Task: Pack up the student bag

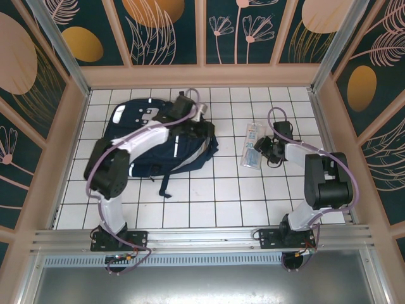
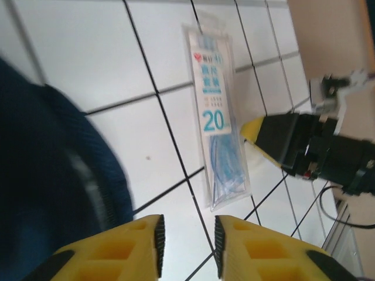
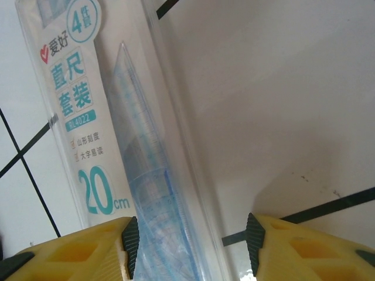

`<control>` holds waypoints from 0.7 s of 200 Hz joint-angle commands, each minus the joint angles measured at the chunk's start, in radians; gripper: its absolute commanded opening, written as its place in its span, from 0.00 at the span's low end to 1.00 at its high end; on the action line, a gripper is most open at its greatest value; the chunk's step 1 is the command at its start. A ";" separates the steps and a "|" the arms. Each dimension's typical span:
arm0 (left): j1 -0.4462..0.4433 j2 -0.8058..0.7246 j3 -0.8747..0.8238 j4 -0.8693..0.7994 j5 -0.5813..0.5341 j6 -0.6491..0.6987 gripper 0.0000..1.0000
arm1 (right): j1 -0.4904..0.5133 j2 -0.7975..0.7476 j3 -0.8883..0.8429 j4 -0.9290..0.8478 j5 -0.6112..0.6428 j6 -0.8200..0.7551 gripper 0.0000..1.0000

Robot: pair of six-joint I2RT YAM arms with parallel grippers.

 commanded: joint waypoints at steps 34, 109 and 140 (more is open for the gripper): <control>-0.116 0.295 0.225 0.017 -0.031 -0.031 0.20 | -0.013 0.020 -0.032 0.086 -0.120 -0.044 0.52; -0.157 0.505 0.378 -0.031 -0.031 -0.031 0.19 | -0.006 0.049 -0.047 0.145 -0.261 -0.063 0.50; -0.163 0.518 0.377 -0.034 -0.023 -0.034 0.17 | 0.006 0.060 -0.043 0.195 -0.339 -0.052 0.50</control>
